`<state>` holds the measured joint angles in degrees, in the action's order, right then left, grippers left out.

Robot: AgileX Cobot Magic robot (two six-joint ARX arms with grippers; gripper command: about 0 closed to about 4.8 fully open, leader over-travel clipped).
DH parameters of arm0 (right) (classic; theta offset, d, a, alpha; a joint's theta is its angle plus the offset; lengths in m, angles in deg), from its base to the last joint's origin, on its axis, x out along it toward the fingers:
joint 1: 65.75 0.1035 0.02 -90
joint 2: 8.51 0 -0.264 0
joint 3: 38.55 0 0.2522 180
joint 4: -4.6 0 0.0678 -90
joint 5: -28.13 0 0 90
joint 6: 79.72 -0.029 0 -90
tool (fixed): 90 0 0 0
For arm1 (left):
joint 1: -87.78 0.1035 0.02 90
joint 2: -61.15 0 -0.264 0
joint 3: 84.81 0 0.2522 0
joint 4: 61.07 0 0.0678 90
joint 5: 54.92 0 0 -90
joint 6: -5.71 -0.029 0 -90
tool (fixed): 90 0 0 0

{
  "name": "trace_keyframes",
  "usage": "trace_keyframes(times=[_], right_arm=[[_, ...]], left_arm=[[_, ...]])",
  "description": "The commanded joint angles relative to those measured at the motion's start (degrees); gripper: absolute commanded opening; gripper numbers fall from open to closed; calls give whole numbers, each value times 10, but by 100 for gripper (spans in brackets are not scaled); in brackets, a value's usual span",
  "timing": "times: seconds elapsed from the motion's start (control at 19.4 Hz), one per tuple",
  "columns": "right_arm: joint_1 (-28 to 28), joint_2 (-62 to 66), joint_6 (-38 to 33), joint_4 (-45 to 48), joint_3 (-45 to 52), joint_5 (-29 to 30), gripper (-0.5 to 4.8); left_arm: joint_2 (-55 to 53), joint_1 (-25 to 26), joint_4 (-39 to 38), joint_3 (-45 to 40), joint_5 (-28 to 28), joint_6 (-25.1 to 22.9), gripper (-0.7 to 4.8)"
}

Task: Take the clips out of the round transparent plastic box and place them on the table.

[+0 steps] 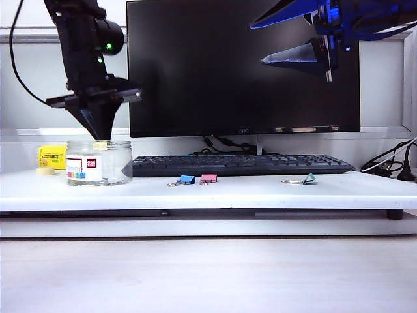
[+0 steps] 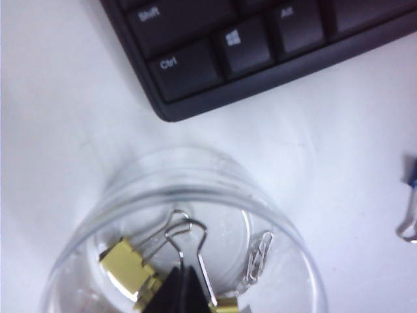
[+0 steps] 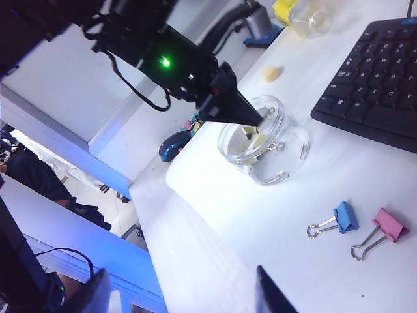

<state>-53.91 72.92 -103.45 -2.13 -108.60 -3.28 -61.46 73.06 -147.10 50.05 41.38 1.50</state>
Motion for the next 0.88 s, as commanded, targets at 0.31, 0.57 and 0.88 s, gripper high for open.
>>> trace_keyframes(times=[0.31,0.57,0.88], right_arm=[[0,-2,9,10,-2,9,284],[16,-3,-6,49,-4,44,284],[36,-2,-16,69,-11,41,284]], left_arm=[[57,-1,9,1,59,1,15],[57,-39,27,1,81,1,15],[40,-94,48,0,79,2,15]])
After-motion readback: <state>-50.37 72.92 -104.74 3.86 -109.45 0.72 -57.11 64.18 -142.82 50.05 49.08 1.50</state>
